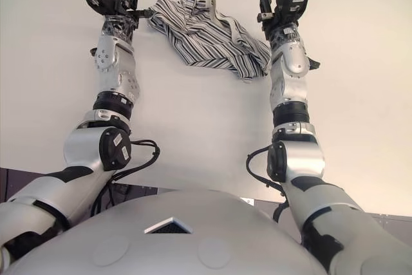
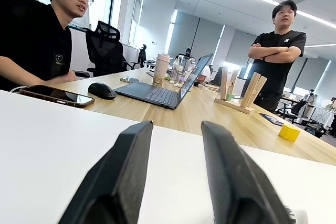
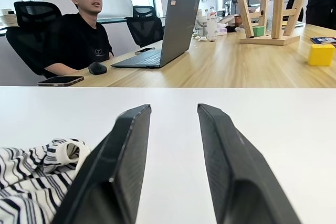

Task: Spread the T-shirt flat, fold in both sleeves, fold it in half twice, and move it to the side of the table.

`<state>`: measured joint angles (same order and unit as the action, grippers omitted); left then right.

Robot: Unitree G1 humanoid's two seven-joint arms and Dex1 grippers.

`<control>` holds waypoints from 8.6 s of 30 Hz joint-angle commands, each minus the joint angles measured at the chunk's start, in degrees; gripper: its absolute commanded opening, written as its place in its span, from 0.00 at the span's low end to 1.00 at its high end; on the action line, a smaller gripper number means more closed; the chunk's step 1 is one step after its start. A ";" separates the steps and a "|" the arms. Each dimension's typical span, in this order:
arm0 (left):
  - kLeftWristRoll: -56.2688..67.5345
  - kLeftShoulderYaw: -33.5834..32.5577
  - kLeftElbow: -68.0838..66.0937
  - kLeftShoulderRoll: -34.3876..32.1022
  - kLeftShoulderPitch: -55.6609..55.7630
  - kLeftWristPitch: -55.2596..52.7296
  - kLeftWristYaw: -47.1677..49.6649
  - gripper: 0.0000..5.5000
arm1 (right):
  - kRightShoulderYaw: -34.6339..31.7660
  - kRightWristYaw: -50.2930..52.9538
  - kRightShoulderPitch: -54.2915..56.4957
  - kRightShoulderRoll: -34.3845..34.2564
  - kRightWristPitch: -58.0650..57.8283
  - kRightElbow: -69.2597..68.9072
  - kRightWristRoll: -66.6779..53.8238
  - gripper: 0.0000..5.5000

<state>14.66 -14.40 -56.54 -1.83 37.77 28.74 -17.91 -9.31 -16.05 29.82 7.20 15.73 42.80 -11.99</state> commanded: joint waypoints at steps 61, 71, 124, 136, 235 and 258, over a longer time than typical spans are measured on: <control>0.01 13.09 32.53 -17.32 -9.16 -18.95 -27.98 0.31 | 7.21 -54.67 -29.71 47.77 -51.06 -59.91 -21.96 0.00; -12.77 29.90 42.55 -19.18 -16.20 -11.63 -36.96 0.31 | 8.36 -50.03 -30.46 41.97 -48.08 -59.22 -20.81 0.00; -36.08 34.40 -2.36 -17.82 17.66 9.21 -7.99 0.00 | 5.85 -27.22 -0.53 19.99 -25.07 -28.24 -9.95 0.00; -47.96 38.41 -22.04 -18.75 42.49 -8.44 6.95 0.00 | 9.41 -3.94 42.15 13.31 -3.22 30.82 11.46 0.00; 6.87 15.67 37.52 -42.69 -32.42 -47.06 -48.00 0.35 | 5.04 -9.44 -16.71 13.86 -1.71 -17.14 2.42 0.22; -2.21 19.93 28.54 -40.50 -34.46 -32.73 -46.02 0.00 | 4.85 -10.31 -17.03 13.88 -6.28 -20.24 3.46 0.22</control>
<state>16.75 3.21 -24.11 -41.26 4.91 -1.19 -63.74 -4.30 -26.12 11.95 20.89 10.42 22.43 -8.93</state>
